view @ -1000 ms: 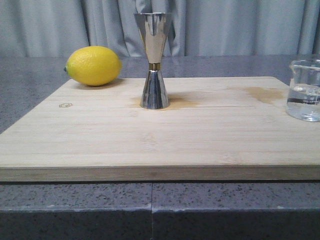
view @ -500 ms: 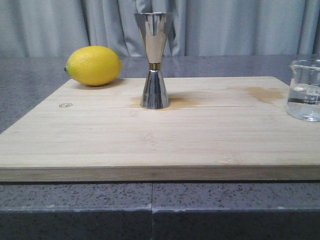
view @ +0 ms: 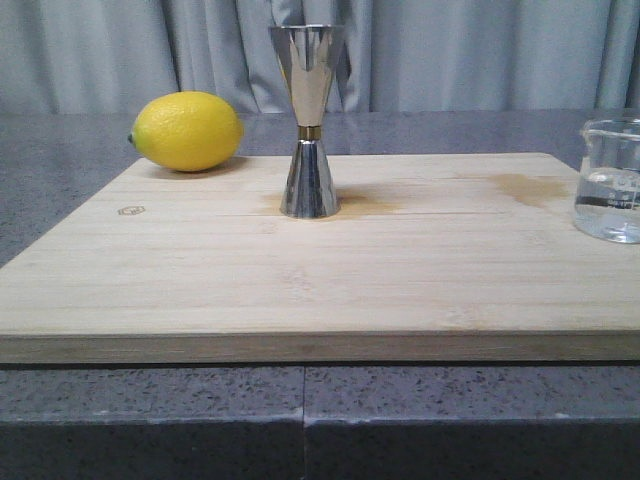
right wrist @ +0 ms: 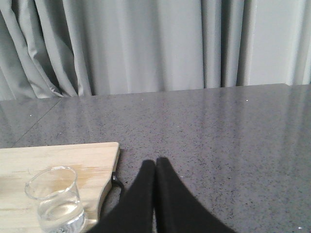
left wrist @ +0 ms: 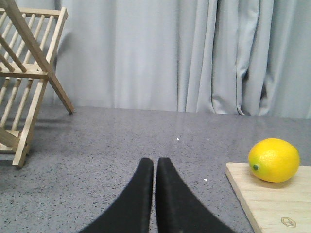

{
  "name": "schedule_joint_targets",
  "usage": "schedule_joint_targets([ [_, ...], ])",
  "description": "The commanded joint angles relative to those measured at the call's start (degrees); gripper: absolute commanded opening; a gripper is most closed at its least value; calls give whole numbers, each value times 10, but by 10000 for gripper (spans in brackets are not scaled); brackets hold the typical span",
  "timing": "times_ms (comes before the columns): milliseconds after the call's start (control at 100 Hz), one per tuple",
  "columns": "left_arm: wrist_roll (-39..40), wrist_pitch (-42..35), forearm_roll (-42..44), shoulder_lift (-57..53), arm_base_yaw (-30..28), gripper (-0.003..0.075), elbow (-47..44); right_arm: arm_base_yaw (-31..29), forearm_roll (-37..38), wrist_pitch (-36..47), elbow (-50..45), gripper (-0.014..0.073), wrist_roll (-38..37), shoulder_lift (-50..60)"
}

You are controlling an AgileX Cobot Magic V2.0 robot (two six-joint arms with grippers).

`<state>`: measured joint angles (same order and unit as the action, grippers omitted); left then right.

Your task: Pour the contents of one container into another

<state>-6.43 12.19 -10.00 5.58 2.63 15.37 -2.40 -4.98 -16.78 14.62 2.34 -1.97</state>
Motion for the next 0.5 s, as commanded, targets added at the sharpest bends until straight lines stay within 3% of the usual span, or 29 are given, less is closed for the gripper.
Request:
schedule_joint_targets([
  [0,-3,4,-5,52,1,-19,65,-2,14,5,60,-72,4,-44],
  [230,-3,49,-2,161,1,-19,157,-2,28,-32,160,-72,27,-131],
  [490,-3,29,-2,195,1,-19,165,-2,28,-15,180,-72,27,-152],
])
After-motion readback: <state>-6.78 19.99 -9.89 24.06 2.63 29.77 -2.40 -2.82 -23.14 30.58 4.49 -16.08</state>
